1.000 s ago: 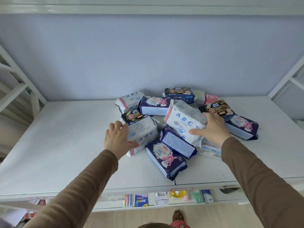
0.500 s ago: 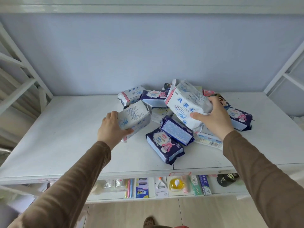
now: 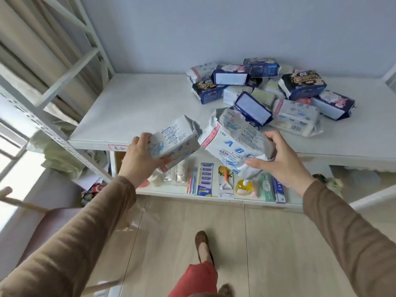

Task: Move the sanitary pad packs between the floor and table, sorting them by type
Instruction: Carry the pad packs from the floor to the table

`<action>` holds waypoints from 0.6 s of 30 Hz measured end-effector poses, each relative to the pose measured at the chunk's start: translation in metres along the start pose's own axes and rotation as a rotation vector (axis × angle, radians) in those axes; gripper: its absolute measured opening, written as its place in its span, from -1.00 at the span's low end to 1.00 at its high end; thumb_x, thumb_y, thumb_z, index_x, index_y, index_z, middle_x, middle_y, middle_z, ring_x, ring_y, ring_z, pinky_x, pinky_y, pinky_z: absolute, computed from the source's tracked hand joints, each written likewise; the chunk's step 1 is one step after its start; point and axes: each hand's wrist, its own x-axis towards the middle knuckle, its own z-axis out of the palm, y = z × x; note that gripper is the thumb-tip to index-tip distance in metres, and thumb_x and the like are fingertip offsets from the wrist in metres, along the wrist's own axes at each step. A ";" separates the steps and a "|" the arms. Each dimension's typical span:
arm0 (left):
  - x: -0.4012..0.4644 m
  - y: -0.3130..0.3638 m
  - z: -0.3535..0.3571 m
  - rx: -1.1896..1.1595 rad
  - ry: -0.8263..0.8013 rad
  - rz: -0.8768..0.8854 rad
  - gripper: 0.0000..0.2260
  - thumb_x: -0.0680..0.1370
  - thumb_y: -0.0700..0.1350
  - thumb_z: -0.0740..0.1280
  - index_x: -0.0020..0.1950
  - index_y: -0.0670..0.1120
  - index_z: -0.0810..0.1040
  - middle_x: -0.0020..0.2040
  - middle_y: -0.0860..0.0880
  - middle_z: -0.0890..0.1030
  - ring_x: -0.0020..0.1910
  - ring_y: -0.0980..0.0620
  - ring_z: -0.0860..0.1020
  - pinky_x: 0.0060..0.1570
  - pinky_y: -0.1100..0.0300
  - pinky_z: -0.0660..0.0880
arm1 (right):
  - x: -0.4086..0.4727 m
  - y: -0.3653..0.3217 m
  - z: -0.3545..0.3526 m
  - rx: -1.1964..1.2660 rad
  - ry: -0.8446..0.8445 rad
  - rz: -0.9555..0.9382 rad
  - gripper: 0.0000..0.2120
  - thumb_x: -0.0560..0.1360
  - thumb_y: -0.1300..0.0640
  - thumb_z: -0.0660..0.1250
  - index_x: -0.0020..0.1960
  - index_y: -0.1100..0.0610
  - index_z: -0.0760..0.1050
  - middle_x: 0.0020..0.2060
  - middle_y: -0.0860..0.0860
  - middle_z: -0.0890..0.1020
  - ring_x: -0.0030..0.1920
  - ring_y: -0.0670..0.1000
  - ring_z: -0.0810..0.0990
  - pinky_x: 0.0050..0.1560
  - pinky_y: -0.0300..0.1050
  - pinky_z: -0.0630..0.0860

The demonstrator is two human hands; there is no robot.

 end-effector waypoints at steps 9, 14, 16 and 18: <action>-0.083 -0.090 -0.007 0.003 -0.147 -0.063 -0.28 0.29 0.13 0.58 0.31 -0.10 0.36 0.15 -0.05 0.48 0.11 -0.08 0.48 0.13 -0.02 0.48 | -0.071 0.025 0.089 -0.136 -0.190 0.154 -0.30 0.28 0.06 0.65 0.30 -0.05 0.38 0.20 -0.11 0.56 0.14 -0.25 0.56 0.16 -0.21 0.52; -0.097 -0.164 -0.004 0.044 -0.233 -0.105 -0.32 0.29 0.11 0.56 0.30 -0.03 0.36 0.11 -0.06 0.49 0.10 -0.11 0.48 0.12 -0.02 0.50 | -0.089 0.043 0.161 -0.274 -0.274 0.215 -0.24 0.29 0.00 0.64 0.39 -0.06 0.34 0.27 -0.10 0.41 0.27 -0.07 0.43 0.30 -0.06 0.40; -0.099 -0.201 -0.002 0.042 -0.278 -0.121 -0.30 0.29 0.10 0.56 0.33 -0.03 0.36 0.12 -0.08 0.46 0.12 -0.13 0.47 0.17 -0.02 0.48 | -0.095 0.051 0.197 -0.320 -0.295 0.238 -0.24 0.29 -0.01 0.63 0.39 -0.13 0.33 0.24 -0.14 0.38 0.25 -0.11 0.40 0.22 -0.16 0.36; -0.099 -0.239 0.004 0.023 -0.320 -0.149 -0.28 0.30 0.10 0.56 0.37 -0.01 0.36 0.12 -0.10 0.43 0.13 -0.14 0.45 0.21 -0.03 0.47 | -0.101 0.059 0.238 -0.329 -0.317 0.276 -0.25 0.29 0.01 0.63 0.37 -0.18 0.34 0.22 -0.12 0.41 0.21 -0.10 0.43 0.13 -0.25 0.36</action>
